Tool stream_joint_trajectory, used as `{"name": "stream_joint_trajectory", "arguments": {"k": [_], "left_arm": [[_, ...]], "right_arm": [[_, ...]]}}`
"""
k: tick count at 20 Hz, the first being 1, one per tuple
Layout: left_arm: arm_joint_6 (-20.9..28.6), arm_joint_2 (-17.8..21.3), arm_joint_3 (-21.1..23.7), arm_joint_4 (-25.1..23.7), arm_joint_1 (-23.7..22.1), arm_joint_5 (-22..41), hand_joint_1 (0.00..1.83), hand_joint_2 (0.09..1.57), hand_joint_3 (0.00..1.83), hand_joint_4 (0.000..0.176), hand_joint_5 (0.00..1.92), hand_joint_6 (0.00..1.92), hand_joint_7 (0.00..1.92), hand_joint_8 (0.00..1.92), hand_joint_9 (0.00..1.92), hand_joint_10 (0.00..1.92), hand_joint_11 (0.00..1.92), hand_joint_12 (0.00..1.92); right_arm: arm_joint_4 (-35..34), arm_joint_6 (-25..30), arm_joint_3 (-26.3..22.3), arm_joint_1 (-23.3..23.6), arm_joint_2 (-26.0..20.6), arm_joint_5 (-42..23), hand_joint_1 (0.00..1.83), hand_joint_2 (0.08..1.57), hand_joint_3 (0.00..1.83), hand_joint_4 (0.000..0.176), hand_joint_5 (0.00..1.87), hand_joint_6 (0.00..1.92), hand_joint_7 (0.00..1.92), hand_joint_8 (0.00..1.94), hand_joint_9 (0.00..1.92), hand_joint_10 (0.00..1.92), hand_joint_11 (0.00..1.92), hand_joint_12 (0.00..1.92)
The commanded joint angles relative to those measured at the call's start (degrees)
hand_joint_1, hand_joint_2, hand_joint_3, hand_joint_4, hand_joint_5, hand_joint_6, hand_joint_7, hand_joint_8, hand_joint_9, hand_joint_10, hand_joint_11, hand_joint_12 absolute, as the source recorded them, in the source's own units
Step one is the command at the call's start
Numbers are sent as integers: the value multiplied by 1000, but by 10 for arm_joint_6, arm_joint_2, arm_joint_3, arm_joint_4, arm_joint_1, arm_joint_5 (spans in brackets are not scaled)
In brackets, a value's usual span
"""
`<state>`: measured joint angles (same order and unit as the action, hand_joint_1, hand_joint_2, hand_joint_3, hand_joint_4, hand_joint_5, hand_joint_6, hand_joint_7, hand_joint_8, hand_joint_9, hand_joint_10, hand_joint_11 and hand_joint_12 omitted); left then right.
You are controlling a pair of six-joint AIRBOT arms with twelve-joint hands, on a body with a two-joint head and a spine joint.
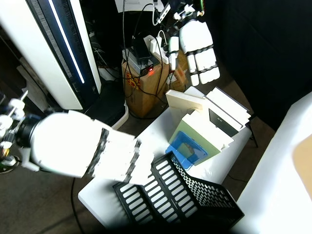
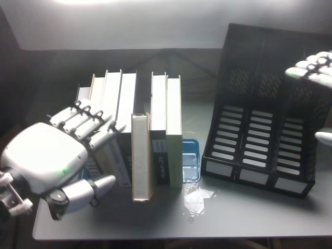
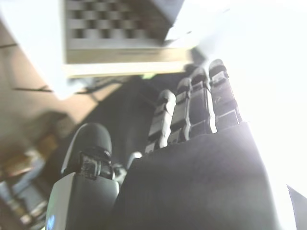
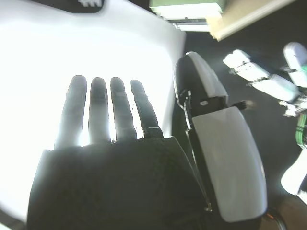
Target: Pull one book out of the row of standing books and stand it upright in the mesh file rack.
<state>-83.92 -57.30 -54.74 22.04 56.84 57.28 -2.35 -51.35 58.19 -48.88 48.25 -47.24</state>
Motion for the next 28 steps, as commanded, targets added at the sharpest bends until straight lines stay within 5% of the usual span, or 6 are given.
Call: {"name": "stream_joint_trajectory", "arguments": {"k": [1,2,14,21,22,28], "left_arm": [[6,9,-8,1,-4,74,0,1370,13,76,0,0,0,0,0,0,0,0],[7,9,-12,9,-4,74,0,1390,19,63,0,0,0,0,0,0,0,0],[7,-1,-76,100,-13,10,122,1466,7,28,0,0,0,0,0,0,0,0],[7,-3,-83,117,-10,1,149,1468,4,31,0,0,0,0,0,0,0,0],[7,-4,-84,119,-6,1,121,1472,5,50,0,0,0,0,0,0,0,0],[7,-3,-89,145,7,-2,107,1514,17,33,0,0,0,0,0,0,0,0]], "right_arm": [[15,8,-2,12,-5,-53,607,1300,0,0,0,0,0,0,0,0,0,0],[37,14,-3,22,-3,-44,673,1274,0,0,0,0,0,0,0,0,0,0],[354,112,50,185,114,164,805,1123,0,0,0,0,0,0,0,0,0,0],[519,201,92,239,192,209,769,1116,0,0,0,0,0,0,0,0,0,0],[548,222,100,244,205,214,787,1135,0,0,0,0,0,0,0,0,0,0],[656,239,127,270,275,253,841,1076,0,0,0,0,0,0,0,0,0,0]]}}
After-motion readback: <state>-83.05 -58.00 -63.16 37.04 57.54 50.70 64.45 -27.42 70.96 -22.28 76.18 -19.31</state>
